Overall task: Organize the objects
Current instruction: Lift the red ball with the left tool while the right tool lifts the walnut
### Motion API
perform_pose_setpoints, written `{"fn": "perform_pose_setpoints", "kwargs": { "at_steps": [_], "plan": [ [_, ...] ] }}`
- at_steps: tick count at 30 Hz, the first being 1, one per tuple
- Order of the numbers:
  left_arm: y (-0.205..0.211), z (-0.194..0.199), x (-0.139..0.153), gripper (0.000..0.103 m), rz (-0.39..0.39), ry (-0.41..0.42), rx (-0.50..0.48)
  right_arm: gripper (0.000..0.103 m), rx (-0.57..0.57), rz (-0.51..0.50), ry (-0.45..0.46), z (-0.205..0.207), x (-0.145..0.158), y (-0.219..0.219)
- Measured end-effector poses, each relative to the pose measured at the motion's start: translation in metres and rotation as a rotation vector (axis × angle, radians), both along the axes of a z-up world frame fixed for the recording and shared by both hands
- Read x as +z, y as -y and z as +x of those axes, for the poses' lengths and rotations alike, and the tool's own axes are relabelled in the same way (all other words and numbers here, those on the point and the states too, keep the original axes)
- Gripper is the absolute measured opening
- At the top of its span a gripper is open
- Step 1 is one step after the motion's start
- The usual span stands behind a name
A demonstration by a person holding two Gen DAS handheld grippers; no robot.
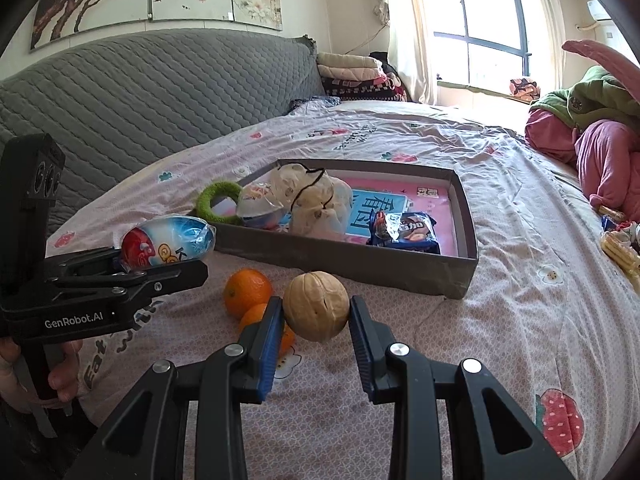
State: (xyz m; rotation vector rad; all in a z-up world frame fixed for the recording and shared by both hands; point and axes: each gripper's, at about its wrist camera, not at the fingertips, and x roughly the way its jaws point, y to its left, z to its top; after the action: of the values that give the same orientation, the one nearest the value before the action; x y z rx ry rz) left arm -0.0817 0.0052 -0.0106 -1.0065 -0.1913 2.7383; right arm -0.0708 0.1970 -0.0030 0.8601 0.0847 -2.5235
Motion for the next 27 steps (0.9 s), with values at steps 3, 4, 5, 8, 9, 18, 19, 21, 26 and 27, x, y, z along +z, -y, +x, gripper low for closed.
{"fn": "perform_pose_setpoints", "kwargs": {
  "at_steps": [3,4,5,8,9,18,19,21,26,27],
  "plan": [
    [-0.001,0.003,0.003,0.055,-0.005,-0.006,0.003,0.033,0.004,-0.005,-0.007,0.001,0.002,0.000],
    [-0.002,0.003,0.004,0.055,-0.007,-0.007,0.002,0.033,0.003,-0.006,-0.010,0.002,0.003,0.000],
    [-0.002,0.004,0.005,0.055,-0.010,-0.008,0.002,0.033,0.004,-0.007,-0.010,0.002,0.003,0.000],
    [-0.004,0.006,0.008,0.055,-0.014,-0.013,0.001,0.033,0.002,-0.017,-0.014,0.002,0.005,-0.002],
    [-0.005,0.006,0.009,0.055,-0.015,-0.016,0.001,0.033,0.000,-0.021,-0.017,0.003,0.006,-0.003],
    [-0.013,0.012,0.021,0.055,-0.028,-0.040,-0.003,0.033,-0.007,-0.068,-0.025,0.003,0.014,-0.011],
    [-0.014,0.012,0.022,0.055,-0.030,-0.043,-0.003,0.033,-0.008,-0.075,-0.026,0.003,0.015,-0.013],
    [-0.016,0.013,0.023,0.055,-0.031,-0.046,-0.005,0.033,-0.010,-0.077,-0.029,0.004,0.016,-0.014],
    [-0.021,0.014,0.029,0.055,-0.040,-0.061,-0.005,0.033,-0.008,-0.096,-0.037,0.004,0.020,-0.017],
    [-0.023,0.014,0.031,0.055,-0.042,-0.066,-0.008,0.033,-0.011,-0.098,-0.042,0.004,0.022,-0.017]
  ]
}}
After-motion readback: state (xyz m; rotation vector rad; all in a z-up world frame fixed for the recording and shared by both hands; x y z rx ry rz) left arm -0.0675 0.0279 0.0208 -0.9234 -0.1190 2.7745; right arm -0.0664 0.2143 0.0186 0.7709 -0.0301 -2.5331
